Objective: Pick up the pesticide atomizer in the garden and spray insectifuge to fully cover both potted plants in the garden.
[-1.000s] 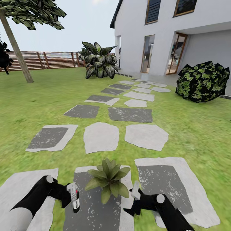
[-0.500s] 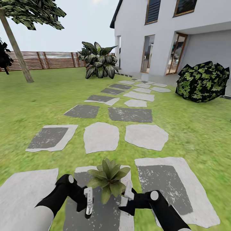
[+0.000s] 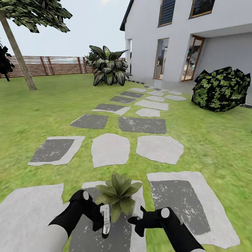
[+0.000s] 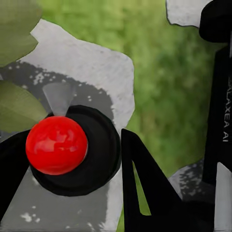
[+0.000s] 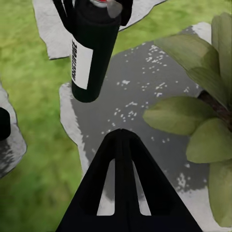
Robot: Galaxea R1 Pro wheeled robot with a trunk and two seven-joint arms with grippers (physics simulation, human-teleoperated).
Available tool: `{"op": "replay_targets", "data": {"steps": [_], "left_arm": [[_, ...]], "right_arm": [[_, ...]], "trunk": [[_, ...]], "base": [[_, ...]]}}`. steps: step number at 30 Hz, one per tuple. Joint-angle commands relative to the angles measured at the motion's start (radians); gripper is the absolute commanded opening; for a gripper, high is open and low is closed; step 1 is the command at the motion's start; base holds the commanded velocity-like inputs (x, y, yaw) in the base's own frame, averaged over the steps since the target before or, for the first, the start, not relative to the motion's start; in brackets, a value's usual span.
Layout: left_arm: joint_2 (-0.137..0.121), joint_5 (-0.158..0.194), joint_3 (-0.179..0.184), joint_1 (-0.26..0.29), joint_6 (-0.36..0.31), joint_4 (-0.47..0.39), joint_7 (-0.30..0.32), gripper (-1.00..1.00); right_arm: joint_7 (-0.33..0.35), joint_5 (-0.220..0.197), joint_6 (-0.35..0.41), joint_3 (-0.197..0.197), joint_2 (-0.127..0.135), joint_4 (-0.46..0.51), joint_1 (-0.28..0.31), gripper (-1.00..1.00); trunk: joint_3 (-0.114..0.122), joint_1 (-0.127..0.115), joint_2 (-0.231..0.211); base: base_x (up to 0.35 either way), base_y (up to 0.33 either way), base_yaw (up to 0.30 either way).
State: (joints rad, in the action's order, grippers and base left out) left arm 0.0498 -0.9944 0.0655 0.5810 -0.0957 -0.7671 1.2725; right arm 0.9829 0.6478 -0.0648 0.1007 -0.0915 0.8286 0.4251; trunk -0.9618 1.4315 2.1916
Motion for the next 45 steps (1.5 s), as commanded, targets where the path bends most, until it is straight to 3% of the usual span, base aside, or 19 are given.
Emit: {"op": "replay_targets", "data": {"steps": [1,4,9,19,27,32,36,45], "left_arm": [[0.004,-0.019,0.0,0.0,-0.01,-0.001,0.003,-1.0],[0.008,-0.056,0.0,0.0,-0.01,-0.001,0.001,-1.0],[0.008,-0.062,0.0,-0.003,-0.004,0.0,0.001,-1.0],[0.03,-0.053,-0.003,-0.006,0.004,0.002,-0.012,-1.0],[0.074,-0.049,-0.004,-0.004,0.003,0.002,-0.019,-1.0],[0.089,-0.042,-0.007,-0.004,0.004,0.002,-0.029,-1.0],[0.093,-0.024,-0.007,-0.007,0.004,0.008,-0.06,-1.0],[0.102,-0.02,-0.006,-0.007,0.005,0.012,-0.065,-1.0]], "right_arm": [[0.003,0.01,-0.006,-0.001,-0.005,0.001,0.001,-1.0],[0.006,0.01,-0.006,-0.001,-0.012,0.02,0.001,-1.0],[0.014,0.009,-0.005,-0.001,-0.013,0.044,0.001,-1.0],[0.032,0.006,-0.006,-0.001,-0.014,0.085,0.007,-1.0],[0.033,0.006,-0.007,-0.001,-0.016,0.086,0.008,-1.0],[0.033,0.006,-0.007,-0.001,-0.016,0.086,0.008,-1.0],[0.033,0.006,-0.007,-0.001,-0.016,0.086,0.008,-1.0],[0.033,0.006,-0.007,-0.001,-0.016,0.086,0.008,-1.0]], "trunk": [[-0.001,0.0,0.0],[-0.001,0.0,0.0],[-0.001,0.0,0.0],[-0.001,0.0,0.0],[-0.001,0.0,0.0],[-0.001,0.0,0.0],[-0.001,0.0,0.0],[-0.001,0.0,0.0]], "base": [[0.0,0.0,0.0],[0.0,0.0,0.0],[0.0,0.0,0.0],[0.0,0.0,0.0],[0.0,0.0,0.0],[0.0,0.0,0.0],[0.0,0.0,0.0],[0.0,0.0,0.0]]}}
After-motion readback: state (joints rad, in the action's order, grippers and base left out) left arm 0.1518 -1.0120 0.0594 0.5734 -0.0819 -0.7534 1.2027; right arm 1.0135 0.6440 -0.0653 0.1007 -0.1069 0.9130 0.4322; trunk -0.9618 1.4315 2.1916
